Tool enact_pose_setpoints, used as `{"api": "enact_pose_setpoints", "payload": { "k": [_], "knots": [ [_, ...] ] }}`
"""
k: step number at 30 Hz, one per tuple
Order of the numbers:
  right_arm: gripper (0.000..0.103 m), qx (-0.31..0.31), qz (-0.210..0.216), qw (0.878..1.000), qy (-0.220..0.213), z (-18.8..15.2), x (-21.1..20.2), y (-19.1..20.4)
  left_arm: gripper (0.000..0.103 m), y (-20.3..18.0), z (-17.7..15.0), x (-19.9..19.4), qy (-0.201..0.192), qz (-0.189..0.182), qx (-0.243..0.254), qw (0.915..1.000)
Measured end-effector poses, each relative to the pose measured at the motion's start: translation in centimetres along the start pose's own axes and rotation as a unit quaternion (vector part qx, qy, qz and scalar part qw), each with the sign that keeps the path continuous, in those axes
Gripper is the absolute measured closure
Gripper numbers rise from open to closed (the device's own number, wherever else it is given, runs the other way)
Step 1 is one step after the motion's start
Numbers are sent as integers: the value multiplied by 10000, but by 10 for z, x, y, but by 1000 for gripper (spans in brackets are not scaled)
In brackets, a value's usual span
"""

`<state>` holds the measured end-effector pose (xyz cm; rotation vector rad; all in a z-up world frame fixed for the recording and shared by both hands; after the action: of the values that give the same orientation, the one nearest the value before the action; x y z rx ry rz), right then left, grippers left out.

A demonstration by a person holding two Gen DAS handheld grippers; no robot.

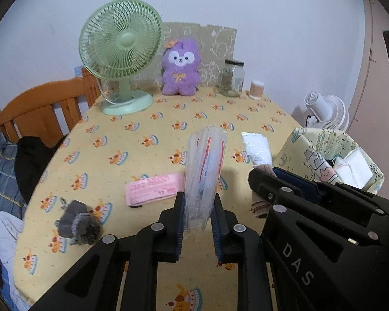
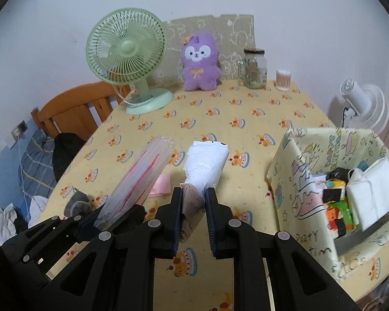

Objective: Organize soft objects
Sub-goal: 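Lift and carry the straw bag and tissue roll with both tools over the basket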

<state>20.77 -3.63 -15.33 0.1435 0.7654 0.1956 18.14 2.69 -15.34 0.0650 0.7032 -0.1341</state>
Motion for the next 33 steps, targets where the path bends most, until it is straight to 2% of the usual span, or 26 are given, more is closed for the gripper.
{"api": "enact_pose_setpoints", "payload": {
  "k": [17, 33],
  "knots": [
    [83, -184, 226, 9984, -489, 25, -52, 24, 86, 5, 24, -52, -543, 200, -45, 9983],
    [83, -218, 251, 9960, -835, 41, -85, 7, 86, -17, 42, -72, -846, 268, 68, 9960]
  ]
}}
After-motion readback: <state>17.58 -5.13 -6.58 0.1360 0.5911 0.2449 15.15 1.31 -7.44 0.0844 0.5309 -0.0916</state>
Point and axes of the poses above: each gripper's, at about its wrist camera, not at the fingertips, and x roughly the way its jaws point, y to its left, z to its top, the point moved 9 cm from there along x, roughly the way its jaws point, and after that the axes turned 6 degrees about x, right-handed, at the moved point
